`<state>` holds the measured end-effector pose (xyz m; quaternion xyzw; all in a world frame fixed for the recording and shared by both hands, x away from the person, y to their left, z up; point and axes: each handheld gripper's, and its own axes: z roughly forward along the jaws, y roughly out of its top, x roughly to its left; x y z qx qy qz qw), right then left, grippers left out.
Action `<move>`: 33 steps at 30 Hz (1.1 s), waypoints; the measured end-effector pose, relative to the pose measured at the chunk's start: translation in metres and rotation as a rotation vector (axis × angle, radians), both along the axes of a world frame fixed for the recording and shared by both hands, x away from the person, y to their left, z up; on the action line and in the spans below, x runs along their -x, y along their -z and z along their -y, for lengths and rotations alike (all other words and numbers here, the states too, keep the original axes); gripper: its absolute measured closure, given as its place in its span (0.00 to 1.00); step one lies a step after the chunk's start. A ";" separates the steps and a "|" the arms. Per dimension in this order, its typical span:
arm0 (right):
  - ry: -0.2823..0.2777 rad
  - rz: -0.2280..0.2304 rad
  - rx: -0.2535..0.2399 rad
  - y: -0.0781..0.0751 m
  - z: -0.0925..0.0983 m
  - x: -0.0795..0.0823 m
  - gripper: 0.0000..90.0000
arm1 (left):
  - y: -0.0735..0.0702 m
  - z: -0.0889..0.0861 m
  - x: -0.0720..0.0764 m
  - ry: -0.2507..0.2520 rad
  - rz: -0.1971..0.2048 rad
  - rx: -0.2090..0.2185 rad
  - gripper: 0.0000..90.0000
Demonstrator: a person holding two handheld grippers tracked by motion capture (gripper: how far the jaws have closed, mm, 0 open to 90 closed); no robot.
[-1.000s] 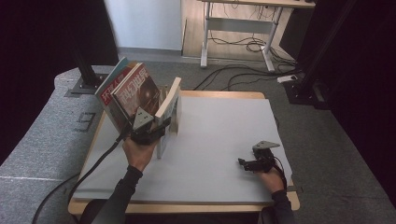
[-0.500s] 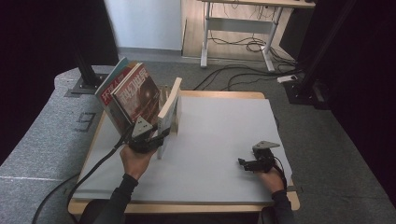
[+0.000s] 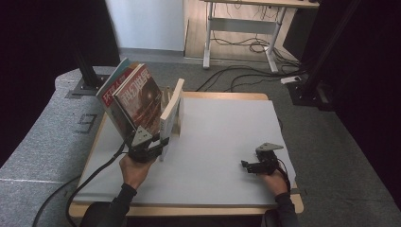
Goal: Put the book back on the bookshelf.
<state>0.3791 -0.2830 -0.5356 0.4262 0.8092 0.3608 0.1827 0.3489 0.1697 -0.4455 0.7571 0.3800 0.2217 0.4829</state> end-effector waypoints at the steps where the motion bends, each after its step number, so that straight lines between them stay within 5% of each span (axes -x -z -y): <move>1: 0.000 0.000 0.000 0.000 0.000 0.000 0.15 | 0.002 -0.001 0.000 0.002 -0.006 -0.002 0.69; 9: 0.000 0.000 0.000 0.000 0.000 0.000 0.15 | 0.018 -0.003 -0.001 0.000 -0.055 -0.031 0.70; 13: 0.000 0.000 0.000 0.000 0.000 0.000 0.15 | 0.028 -0.001 -0.004 -0.010 -0.084 -0.081 0.69; 33: 0.000 0.000 0.000 0.000 0.000 0.000 0.15 | 0.031 0.006 -0.019 -0.046 -0.070 -0.038 0.75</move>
